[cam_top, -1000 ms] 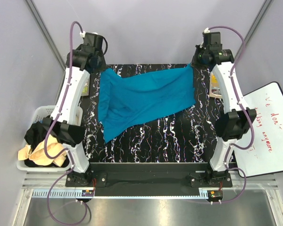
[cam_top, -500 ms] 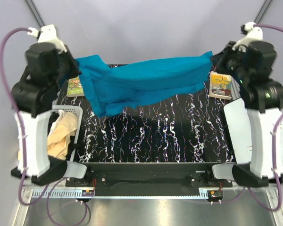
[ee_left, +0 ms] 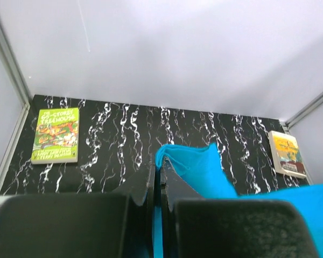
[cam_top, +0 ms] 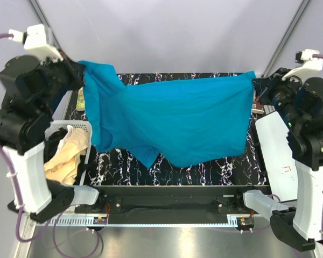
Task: Fold and stack the t-shirts
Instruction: Flatten out the tshirt
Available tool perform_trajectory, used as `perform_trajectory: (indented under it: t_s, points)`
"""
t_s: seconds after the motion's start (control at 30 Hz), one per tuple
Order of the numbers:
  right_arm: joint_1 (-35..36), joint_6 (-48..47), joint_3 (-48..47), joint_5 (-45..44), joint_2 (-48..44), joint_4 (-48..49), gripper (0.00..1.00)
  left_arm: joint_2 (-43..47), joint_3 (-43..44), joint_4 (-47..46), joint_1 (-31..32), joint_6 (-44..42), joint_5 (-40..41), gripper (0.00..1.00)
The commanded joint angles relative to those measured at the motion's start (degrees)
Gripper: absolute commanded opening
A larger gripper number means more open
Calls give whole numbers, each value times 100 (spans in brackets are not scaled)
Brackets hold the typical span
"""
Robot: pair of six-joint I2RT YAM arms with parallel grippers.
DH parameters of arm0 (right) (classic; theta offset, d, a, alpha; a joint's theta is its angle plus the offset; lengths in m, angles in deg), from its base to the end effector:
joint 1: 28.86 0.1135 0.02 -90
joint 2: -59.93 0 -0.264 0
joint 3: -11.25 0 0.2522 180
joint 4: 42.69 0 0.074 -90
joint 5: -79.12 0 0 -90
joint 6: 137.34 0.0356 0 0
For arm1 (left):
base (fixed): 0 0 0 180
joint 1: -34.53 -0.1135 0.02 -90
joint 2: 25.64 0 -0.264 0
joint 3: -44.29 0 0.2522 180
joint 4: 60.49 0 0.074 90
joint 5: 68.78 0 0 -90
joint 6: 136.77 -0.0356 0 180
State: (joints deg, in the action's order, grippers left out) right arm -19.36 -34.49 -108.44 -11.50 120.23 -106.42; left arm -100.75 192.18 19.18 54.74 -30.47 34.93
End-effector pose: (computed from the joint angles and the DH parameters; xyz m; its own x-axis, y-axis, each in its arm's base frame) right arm 0.1252 0.0206 0.5516 -0.1071 0.2076 -0.9723 -0.1339 0.9660 0.2210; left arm 0.1293 -0.0386 0.5965 -0.1403 -0.2389 -0.9609 0.0786 0.9647 -0.2514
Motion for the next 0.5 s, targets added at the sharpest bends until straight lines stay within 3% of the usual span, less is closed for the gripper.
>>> perform_trajectory:
  t_s: [0.0,0.13,0.27,0.47]
  points:
    - [26,43,571,-324,413,532,0,-925,474,-439,-25,-118,17,0]
    - [26,61,1170,-500,904,1129,0,-1978,484,-552,-280,-12,-517,0]
    - [-9,-54,1610,-640,1965,1946,0,-2849,342,-614,-613,-12,-730,0]
    - [-246,-106,725,-755,4309,2185,0,-4203,702,-834,-1114,93,-994,0]
